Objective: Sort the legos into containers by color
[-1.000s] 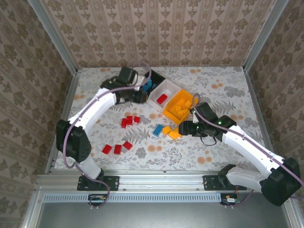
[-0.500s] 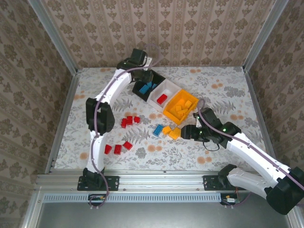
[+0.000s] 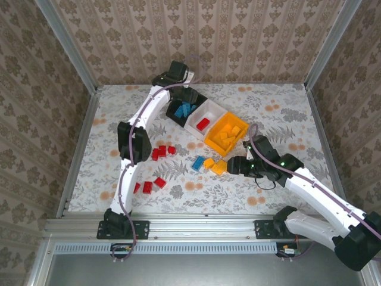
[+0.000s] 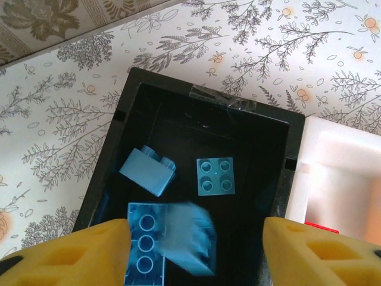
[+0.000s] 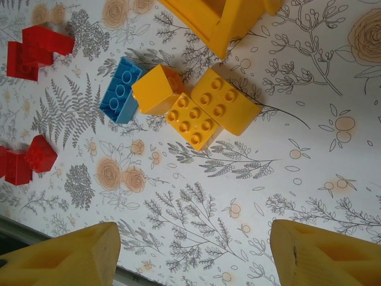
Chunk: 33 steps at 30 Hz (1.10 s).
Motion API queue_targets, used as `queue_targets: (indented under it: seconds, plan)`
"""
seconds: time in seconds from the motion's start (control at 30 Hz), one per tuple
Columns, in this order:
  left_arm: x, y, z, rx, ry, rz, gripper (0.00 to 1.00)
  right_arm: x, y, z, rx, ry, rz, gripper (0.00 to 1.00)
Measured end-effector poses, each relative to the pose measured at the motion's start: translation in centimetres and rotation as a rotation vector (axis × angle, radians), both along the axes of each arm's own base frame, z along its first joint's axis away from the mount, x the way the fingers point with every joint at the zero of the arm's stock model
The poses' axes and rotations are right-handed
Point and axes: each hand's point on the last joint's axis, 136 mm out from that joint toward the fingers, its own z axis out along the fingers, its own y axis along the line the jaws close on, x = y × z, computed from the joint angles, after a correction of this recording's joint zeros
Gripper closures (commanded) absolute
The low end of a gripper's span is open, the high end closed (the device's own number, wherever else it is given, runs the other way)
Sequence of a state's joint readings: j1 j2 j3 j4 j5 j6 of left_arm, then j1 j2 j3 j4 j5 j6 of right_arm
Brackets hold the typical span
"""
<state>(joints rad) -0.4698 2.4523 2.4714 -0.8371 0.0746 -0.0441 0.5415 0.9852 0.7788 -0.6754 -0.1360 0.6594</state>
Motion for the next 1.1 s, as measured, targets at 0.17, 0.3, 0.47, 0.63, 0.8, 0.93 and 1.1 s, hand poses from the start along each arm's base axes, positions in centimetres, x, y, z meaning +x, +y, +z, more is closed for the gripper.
queue_targets:
  seconds: [0.17, 0.3, 0.47, 0.63, 0.8, 0.93, 1.1]
  plan:
    - [-2.8, 0.8, 0.0, 0.024, 0.043, -0.014, 0.29, 0.2, 0.6, -0.6, -0.013, 0.020, 0.017, 0.31]
    - [-7.4, 2.1, 2.9, 0.002, 0.051, -0.018, 0.26, 0.8, 2.2, -0.5, -0.030, 0.038, 0.058, 0.30]
    - [-14.6, 4.8, 8.6, -0.085, 0.009, -0.012, 0.24, 2.8, 5.2, 0.9, -0.068, 0.017, 0.134, 0.28]
    - [-20.9, 6.4, 6.2, -0.047, 0.075, -0.042, 0.18, 3.9, 6.3, 1.5, -0.084, 0.002, 0.166, 0.22]
    - [-26.5, 6.4, -0.6, 0.063, 0.234, -0.103, 0.14, 4.5, 6.1, 1.0, -0.111, 0.019, 0.175, 0.19]
    - [-29.3, 5.9, -3.5, 0.120, 0.288, -0.145, 0.13, 4.8, 4.6, 0.1, -0.125, 0.045, 0.143, 0.18]
    - [-30.6, 4.3, -4.3, 0.117, 0.282, -0.181, 0.12, 4.0, 2.2, -2.4, -0.159, 0.106, 0.106, 0.18]
